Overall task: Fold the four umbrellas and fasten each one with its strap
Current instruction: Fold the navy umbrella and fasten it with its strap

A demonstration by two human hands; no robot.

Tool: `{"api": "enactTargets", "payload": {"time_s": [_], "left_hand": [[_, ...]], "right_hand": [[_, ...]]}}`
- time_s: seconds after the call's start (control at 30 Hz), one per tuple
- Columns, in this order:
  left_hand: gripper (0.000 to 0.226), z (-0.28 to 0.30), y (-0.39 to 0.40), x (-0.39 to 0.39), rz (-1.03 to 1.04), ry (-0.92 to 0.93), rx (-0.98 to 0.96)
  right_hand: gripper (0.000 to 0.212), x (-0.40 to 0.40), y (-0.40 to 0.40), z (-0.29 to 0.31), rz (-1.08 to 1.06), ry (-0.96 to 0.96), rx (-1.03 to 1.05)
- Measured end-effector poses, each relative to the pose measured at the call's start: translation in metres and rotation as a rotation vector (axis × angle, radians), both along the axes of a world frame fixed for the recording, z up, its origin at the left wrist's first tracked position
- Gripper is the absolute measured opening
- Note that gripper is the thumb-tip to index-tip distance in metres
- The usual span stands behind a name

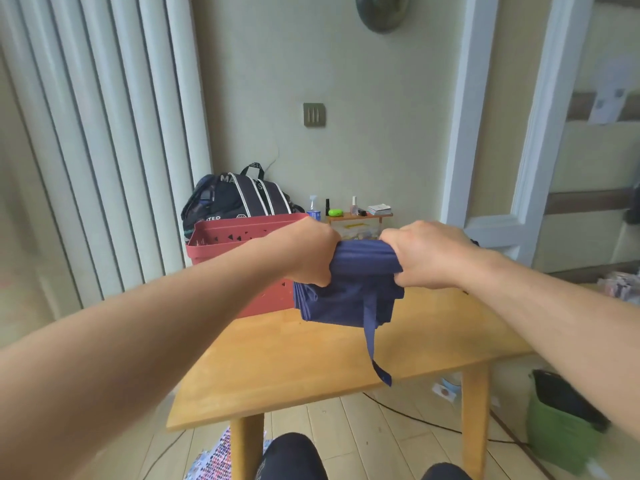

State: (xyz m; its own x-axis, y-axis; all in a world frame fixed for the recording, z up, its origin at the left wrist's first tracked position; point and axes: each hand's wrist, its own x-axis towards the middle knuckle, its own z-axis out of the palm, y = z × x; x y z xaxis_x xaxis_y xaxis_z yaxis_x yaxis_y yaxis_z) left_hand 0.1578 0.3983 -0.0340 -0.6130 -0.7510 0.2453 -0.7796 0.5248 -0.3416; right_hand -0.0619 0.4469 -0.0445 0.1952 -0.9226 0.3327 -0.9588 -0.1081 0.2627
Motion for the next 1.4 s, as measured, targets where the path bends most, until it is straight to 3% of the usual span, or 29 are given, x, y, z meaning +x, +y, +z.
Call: {"api": "enactTargets", "payload": {"time_s": [0.07,0.17,0.27,0.37,0.73,0.8,0.87,0.9,1.0,1.1,1.27,1.4], "left_hand": [[0.045,-0.003,-0.004,0.001,0.03,-0.03,0.034],[0.094,-0.008,-0.003,-0.014,-0.076,0.036,0.017],[0.074,-0.013,0.0,-0.033,-0.215,0.161,0.039],[0.048,-0.027,-0.008,-0.023,-0.073,0.02,0.023],[0.022,-0.055,-0.016,-0.017,0.033,0.023,0.046],[0.019,-0.054,-0.014,-0.021,0.029,0.008,0.054],[0.018,-0.053,-0.013,-0.025,0.045,-0.011,0.057],[0.019,-0.053,-0.012,-0.028,0.05,-0.013,0.055],[0.023,-0.051,-0.01,-0.037,0.043,-0.054,0.053],[0.019,-0.05,-0.009,-0.04,0.04,-0.098,0.048],[0.019,-0.047,-0.009,-0.038,0.025,-0.065,0.068],[0.026,-0.038,-0.005,-0.033,0.005,-0.049,0.088]], "right_hand": [[0.025,0.006,0.004,-0.004,-0.02,0.004,0.014],[0.024,0.019,0.005,-0.01,-0.034,-0.002,0.032],[0.021,0.021,0.007,-0.013,-0.018,-0.049,0.081],[0.019,0.011,0.011,-0.018,-0.03,-0.09,0.145],[0.033,-0.022,0.003,-0.047,-0.005,-0.312,0.335],[0.055,-0.026,0.006,-0.043,0.026,-0.307,0.347],[0.093,-0.021,0.007,-0.034,0.077,-0.318,0.276],[0.096,-0.014,0.004,-0.03,0.106,-0.312,0.203],[0.065,0.007,-0.007,-0.032,0.164,-0.144,0.067],[0.041,0.013,-0.011,-0.048,0.083,0.049,-0.005],[0.033,0.009,-0.004,-0.057,0.027,0.051,-0.227],[0.026,-0.008,-0.002,-0.058,0.063,0.046,-0.281]]}}
